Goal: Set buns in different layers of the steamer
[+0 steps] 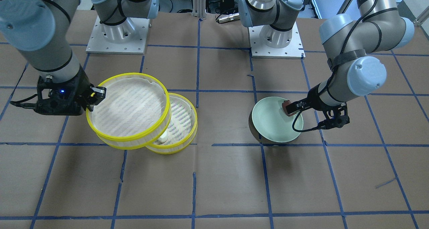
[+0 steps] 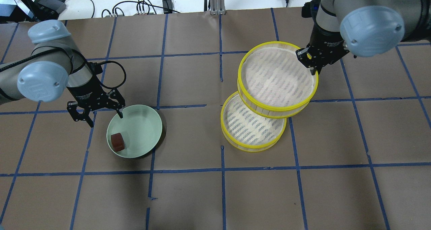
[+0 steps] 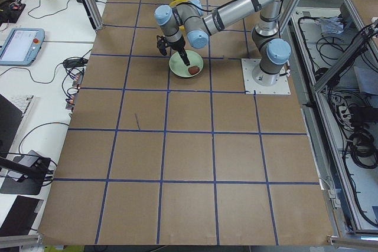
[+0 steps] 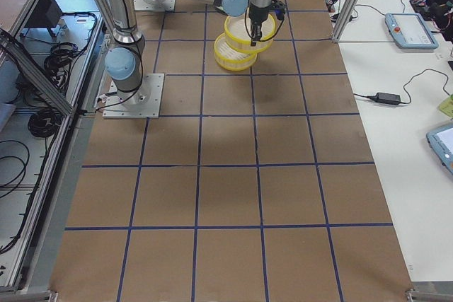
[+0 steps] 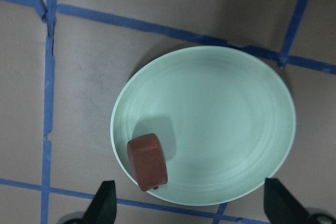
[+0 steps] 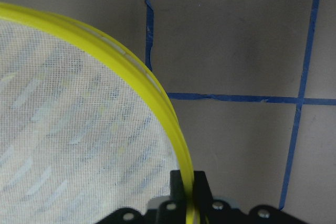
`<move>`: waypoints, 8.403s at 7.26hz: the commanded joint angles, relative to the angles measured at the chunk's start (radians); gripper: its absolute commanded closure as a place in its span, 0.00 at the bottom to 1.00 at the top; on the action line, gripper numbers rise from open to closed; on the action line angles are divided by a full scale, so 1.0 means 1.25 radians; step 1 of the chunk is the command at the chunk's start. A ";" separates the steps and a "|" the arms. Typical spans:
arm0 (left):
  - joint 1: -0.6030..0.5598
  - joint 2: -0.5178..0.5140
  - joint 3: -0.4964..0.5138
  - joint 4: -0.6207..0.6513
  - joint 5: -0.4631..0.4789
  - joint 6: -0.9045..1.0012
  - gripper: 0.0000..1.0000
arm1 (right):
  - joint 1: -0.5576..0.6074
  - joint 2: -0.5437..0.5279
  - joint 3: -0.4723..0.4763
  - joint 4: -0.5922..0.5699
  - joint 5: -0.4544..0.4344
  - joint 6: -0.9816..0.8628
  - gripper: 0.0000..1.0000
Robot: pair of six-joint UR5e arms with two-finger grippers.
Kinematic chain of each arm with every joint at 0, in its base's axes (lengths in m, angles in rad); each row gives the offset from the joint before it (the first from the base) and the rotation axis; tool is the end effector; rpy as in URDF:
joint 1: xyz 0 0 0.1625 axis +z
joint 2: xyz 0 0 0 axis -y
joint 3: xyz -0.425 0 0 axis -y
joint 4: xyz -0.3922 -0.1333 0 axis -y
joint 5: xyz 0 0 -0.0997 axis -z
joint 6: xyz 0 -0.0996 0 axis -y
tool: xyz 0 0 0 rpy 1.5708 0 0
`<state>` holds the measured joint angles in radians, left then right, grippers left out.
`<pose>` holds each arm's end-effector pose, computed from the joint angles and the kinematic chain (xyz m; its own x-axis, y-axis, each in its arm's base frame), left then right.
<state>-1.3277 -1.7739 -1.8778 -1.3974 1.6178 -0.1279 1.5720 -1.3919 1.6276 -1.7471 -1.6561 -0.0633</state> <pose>-0.0071 -0.5058 0.2604 -0.9363 -0.3404 -0.0861 -0.3495 0.8799 0.3220 0.1255 -0.5505 0.3841 -0.9943 -0.0694 0.0811 -0.0642 0.9958 0.0646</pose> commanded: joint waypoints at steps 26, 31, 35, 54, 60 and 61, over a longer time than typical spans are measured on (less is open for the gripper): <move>-0.295 0.074 0.133 0.028 -0.114 -0.270 0.95 | 0.102 0.032 0.188 -0.184 -0.034 0.090 0.94; -0.313 0.058 0.133 0.039 -0.130 -0.273 0.95 | 0.088 0.025 0.173 -0.173 -0.031 0.074 0.00; -0.343 0.037 0.132 0.164 -0.271 -0.317 0.95 | -0.006 -0.076 -0.048 0.064 0.109 0.074 0.00; -0.155 0.191 0.208 -0.112 -0.113 0.196 0.00 | 0.042 -0.120 -0.139 0.217 0.096 0.115 0.00; -0.147 0.211 0.228 -0.224 -0.013 0.192 0.00 | 0.043 -0.111 -0.128 0.207 0.047 0.084 0.00; -0.149 0.210 0.230 -0.223 -0.024 0.191 0.00 | 0.047 -0.111 -0.128 0.207 0.051 0.086 0.00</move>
<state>-1.5129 -1.5135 -1.5897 -1.6695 1.5912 0.1119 1.6323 -1.5305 1.4675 -1.4877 -1.5977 0.0478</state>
